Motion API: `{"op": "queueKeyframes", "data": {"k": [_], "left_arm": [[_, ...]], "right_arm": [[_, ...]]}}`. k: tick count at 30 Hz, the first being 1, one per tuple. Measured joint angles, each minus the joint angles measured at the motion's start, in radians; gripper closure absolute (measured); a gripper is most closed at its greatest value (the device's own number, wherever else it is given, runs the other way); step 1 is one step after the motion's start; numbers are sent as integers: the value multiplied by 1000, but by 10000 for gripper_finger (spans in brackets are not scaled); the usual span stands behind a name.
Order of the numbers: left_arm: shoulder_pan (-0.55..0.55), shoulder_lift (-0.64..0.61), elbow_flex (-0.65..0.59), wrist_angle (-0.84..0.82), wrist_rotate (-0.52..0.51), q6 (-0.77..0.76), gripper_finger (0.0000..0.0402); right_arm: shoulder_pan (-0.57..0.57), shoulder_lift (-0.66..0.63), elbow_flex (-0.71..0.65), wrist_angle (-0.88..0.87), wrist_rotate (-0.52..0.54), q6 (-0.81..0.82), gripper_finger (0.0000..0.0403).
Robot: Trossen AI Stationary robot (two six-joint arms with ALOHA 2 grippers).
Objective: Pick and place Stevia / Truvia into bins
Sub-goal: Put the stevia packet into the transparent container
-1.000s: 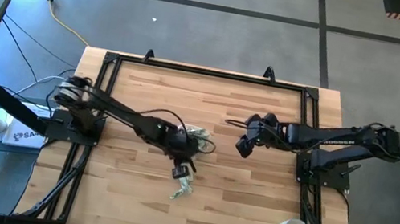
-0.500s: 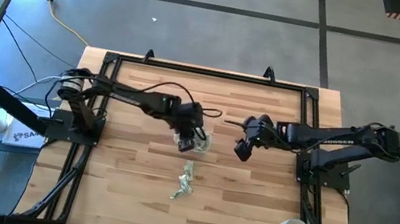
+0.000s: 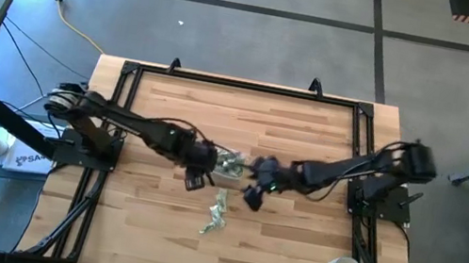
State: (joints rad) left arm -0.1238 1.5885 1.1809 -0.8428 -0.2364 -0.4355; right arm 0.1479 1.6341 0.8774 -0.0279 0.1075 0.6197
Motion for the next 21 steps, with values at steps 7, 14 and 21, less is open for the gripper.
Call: {"op": "queueKeyframes", "data": {"k": [7,14,21], "left_arm": [[-114,-135,-121,-61,-54,-121,213],[-245,-287,-260,-82,-67,-319,228],[-305,-356,-294,-129,-129,-405,229]], "right_arm": [[108,258,269,-171,131,221,142],[147,396,420,-291,145,366,143],[144,472,516,-328,136,377,195]]}}
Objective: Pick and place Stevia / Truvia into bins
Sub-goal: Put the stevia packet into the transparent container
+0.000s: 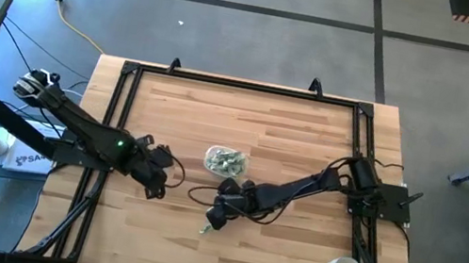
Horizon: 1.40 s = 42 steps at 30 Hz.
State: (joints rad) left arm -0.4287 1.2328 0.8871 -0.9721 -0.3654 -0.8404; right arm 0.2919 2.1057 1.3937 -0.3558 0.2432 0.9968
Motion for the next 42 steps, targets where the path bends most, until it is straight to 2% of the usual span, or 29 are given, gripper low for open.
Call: {"op": "queueKeyframes", "data": {"k": [7,9,11,15,17,21,26,34,38,42], "left_arm": [[-5,-5,0,-26,-35,-2,238],[-5,-7,0,-21,-38,-3,240],[-5,-5,0,-21,-43,-3,241],[-5,-5,0,-13,-65,-3,239],[-4,-5,0,-2,-74,-2,239],[-4,-5,0,41,-82,-1,239],[-4,-5,0,67,-83,-5,239],[-4,-5,0,62,-90,-28,239],[-4,-5,0,63,-121,-21,238],[-4,-5,0,64,-124,-21,238]], "right_arm": [[-6,3,1,-27,-61,75,322],[1,-3,9,-46,-79,68,367],[11,-22,27,-76,-92,49,393],[21,-96,81,-177,-64,24,386],[10,-131,104,-243,-25,-16,395],[-68,-173,135,-316,15,-111,397],[-173,-165,127,-310,-116,-247,400],[-113,-153,129,-253,-413,-345,402],[-106,-147,129,-312,-389,-337,397],[-118,-145,129,-333,-369,-340,362]]}}
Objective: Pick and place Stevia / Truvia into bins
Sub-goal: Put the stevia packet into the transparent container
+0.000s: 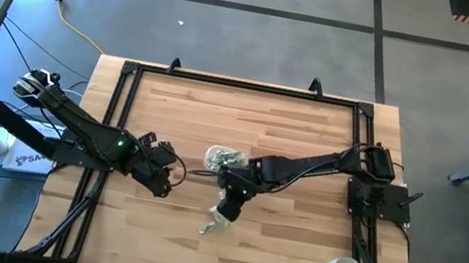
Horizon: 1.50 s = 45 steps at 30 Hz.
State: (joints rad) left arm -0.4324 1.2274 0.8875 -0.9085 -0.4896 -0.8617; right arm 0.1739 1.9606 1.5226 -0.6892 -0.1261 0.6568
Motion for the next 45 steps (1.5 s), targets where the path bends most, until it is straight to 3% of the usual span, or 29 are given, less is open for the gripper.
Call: {"op": "queueKeyframes", "data": {"k": [11,16,27,34,38,41,45], "left_arm": [[0,0,0,0,-1,-12,238],[0,0,0,0,-3,-12,238],[0,1,0,-2,-3,-12,238],[0,1,0,-9,-3,-12,238],[0,1,0,-11,-3,-12,238],[0,1,0,-14,-2,-12,238],[0,1,0,-16,-2,-12,238]], "right_arm": [[12,0,0,-103,62,-4,229],[23,33,0,-103,155,-12,204],[24,115,0,-54,256,-95,158],[24,174,1,-50,258,-89,170],[18,195,6,-63,227,-78,197],[16,189,5,-74,225,-70,255],[16,156,-1,-129,256,-88,370]]}}
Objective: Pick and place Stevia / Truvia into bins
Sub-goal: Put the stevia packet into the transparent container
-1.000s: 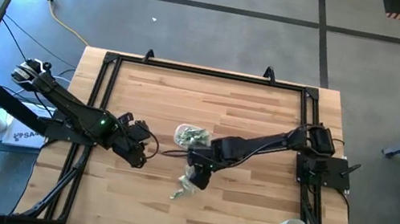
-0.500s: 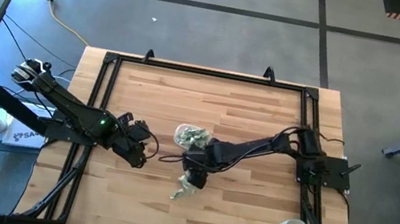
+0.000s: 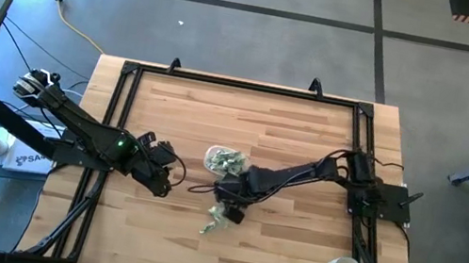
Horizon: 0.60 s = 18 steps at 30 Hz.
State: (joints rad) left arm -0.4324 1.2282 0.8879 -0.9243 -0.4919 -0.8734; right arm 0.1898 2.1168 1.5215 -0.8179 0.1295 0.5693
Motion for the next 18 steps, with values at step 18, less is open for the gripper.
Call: {"op": "queueKeyframes", "data": {"k": [18], "left_arm": [[0,0,0,10,-13,-27,238]], "right_arm": [[-211,-125,0,232,-110,-144,297]]}}
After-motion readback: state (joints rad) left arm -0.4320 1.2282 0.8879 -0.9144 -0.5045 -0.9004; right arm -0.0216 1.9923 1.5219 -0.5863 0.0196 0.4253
